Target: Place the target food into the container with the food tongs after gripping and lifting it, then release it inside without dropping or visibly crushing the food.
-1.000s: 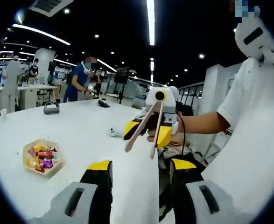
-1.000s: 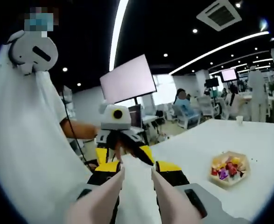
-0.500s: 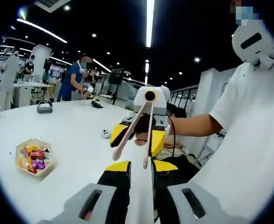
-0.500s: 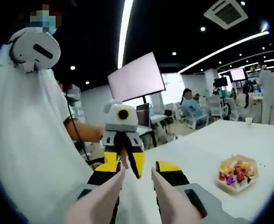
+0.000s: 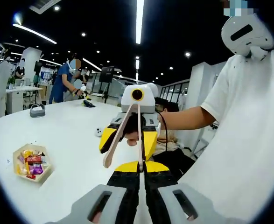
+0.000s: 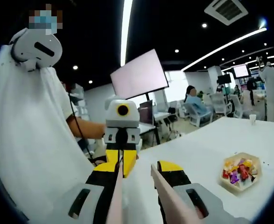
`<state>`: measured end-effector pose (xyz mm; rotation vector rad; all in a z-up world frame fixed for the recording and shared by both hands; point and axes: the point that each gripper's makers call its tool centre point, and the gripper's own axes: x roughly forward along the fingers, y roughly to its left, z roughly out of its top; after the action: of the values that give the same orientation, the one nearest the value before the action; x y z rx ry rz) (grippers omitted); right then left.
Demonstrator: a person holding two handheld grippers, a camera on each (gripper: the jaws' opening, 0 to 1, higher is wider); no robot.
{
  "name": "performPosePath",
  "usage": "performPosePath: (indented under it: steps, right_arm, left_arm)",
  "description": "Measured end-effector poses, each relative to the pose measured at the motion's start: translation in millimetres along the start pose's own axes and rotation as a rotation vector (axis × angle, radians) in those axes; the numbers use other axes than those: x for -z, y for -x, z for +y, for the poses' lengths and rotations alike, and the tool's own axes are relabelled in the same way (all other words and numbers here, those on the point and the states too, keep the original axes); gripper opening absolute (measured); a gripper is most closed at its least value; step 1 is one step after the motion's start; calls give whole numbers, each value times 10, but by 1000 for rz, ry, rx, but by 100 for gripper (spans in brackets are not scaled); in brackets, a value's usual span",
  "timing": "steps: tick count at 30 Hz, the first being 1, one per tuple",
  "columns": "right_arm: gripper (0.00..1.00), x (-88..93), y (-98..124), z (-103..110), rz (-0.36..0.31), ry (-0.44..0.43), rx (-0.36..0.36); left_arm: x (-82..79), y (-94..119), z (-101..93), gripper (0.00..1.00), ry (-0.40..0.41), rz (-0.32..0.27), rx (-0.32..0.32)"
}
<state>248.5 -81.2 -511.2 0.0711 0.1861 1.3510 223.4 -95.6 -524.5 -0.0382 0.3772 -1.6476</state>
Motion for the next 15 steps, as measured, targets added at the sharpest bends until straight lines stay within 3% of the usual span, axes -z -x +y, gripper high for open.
performPosePath:
  steps: [5, 10, 15]
  right_arm:
    - [35, 73, 129, -87, 55, 1, 43]
    - [41, 321, 279, -153, 267, 91, 101]
    - [43, 519, 399, -144, 439, 157, 134]
  left_arm:
    - [58, 60, 90, 0, -39, 40, -36]
    - [169, 136, 210, 0, -127, 134, -82]
    - [191, 140, 252, 0, -144, 160, -106]
